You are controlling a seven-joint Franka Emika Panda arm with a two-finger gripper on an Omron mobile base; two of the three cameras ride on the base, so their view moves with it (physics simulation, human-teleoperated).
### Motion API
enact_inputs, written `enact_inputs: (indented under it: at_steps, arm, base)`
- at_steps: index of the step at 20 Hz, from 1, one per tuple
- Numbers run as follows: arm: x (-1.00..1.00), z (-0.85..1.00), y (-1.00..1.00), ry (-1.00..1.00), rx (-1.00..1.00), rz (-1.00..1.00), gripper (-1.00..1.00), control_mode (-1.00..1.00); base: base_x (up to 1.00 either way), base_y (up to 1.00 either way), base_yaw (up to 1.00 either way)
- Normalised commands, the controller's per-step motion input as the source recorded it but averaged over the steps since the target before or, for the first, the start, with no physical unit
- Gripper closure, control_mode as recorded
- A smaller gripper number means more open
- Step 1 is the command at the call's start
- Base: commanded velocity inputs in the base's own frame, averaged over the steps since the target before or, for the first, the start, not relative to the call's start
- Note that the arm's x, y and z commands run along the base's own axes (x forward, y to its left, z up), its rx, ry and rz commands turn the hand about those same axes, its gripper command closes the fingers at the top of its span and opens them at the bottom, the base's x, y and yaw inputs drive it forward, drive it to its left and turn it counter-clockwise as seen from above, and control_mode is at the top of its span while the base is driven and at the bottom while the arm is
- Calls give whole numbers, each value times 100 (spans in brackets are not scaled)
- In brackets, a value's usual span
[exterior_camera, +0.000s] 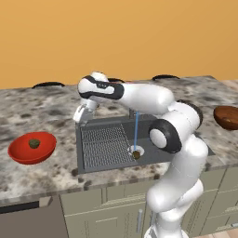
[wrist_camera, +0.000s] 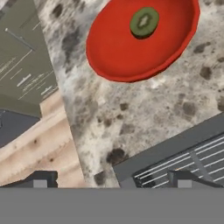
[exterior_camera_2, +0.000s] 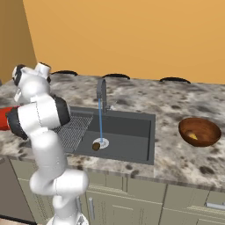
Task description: Pick the kiwis from the sink and place them in one bowl. Place the pear in the other bowl. Then turn off the sink faucet.
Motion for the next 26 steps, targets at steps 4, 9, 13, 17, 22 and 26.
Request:
enact_inputs:
  at_steps: [4, 9, 13, 17, 22, 26]
  arm:
    - [-71, 1, -71, -13, 0, 0, -100, -100]
    - [-59, 0, -76, -10, 0, -2, -100, -100]
    - [-45, 0, -84, -6, 0, -2, -100, -100]
    - [-30, 0, -83, -3, 0, -2, -100, -100]
    - [-25, 0, -84, -2, 1, -6, -100, -100]
    - [-15, -1, -75, 0, 4, -9, -100, -100]
  base:
    - [0, 0, 0]
    - [0, 0, 0]
    - [0, 0, 0]
    - [0, 0, 0]
    - [0, 0, 0]
    - [0, 0, 0]
